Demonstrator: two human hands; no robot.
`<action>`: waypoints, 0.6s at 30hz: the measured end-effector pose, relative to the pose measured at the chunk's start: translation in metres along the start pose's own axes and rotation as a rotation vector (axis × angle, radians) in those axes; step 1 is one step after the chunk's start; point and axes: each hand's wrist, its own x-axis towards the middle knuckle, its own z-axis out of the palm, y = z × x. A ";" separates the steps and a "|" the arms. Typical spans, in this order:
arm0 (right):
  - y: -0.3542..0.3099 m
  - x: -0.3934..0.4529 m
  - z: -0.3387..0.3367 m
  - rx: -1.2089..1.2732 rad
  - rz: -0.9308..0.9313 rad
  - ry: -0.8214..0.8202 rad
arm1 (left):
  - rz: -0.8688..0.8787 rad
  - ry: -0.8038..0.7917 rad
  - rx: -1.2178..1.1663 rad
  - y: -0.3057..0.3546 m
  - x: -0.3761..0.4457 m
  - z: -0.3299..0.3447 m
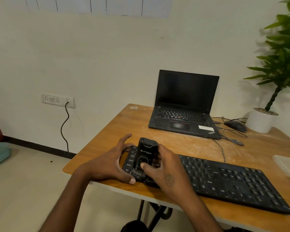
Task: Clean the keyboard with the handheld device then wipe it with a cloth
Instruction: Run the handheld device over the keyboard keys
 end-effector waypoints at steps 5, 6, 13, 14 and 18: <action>0.013 -0.010 -0.017 0.051 0.054 0.039 | -0.008 -0.007 0.000 0.001 -0.001 0.000; 0.015 -0.011 -0.020 0.070 0.062 0.046 | -0.010 -0.010 -0.002 0.001 -0.001 0.000; 0.025 -0.017 -0.031 0.426 0.210 0.152 | -0.020 -0.025 0.003 0.004 -0.002 0.001; 0.026 -0.017 -0.031 0.499 0.234 0.173 | -0.023 -0.023 -0.001 0.004 -0.003 0.001; 0.026 -0.020 -0.040 0.799 0.297 0.246 | -0.019 -0.002 0.004 0.007 -0.004 0.002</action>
